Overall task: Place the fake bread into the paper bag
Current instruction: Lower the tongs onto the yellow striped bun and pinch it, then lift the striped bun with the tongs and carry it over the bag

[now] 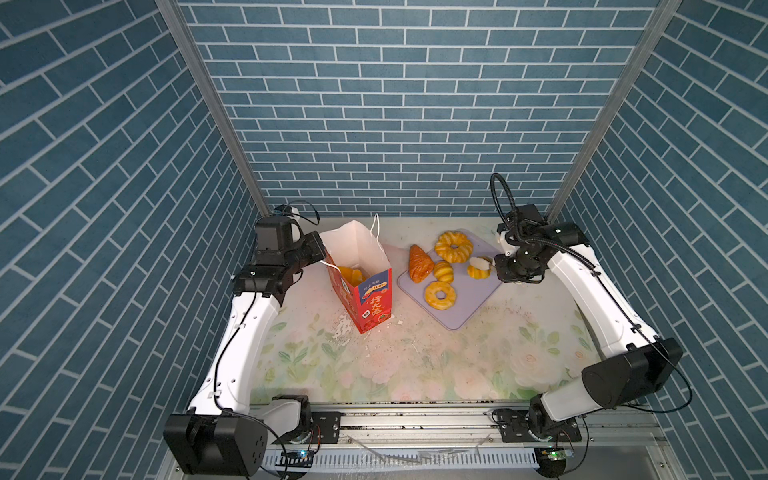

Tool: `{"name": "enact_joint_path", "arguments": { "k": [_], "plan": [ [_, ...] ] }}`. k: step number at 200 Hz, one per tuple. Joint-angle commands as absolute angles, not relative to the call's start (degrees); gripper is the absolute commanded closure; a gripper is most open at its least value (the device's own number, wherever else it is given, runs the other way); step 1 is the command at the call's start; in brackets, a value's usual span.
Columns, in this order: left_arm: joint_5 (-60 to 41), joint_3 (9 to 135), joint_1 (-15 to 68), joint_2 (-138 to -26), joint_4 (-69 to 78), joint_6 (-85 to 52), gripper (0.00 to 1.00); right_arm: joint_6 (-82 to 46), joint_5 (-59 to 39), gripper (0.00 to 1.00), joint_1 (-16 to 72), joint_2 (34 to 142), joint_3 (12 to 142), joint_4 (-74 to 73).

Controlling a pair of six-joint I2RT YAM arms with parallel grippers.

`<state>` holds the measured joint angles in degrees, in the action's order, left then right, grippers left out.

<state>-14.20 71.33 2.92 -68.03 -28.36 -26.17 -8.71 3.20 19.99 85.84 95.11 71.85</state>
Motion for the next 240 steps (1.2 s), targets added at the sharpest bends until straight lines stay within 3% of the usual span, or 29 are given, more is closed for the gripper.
{"name": "enact_joint_path", "arguments": {
  "k": [1,112,185,240],
  "plan": [
    [-14.33,70.76,3.08,-67.14,-27.42,-26.13,1.0,-8.62,3.06,0.8,20.52,82.41,98.38,69.0],
    [-13.27,71.54,3.08,-67.05,-28.28,-26.81,1.0,-2.31,-4.67,0.82,28.46,75.85,102.95,54.4],
    [-12.66,71.25,4.2,-67.06,-28.19,-27.49,1.0,1.84,-11.84,0.82,41.04,77.87,104.48,40.18],
    [-12.13,71.57,4.52,-66.62,-29.18,-27.09,1.0,5.02,-15.03,0.81,47.47,84.86,108.43,42.51]
  ]
}}
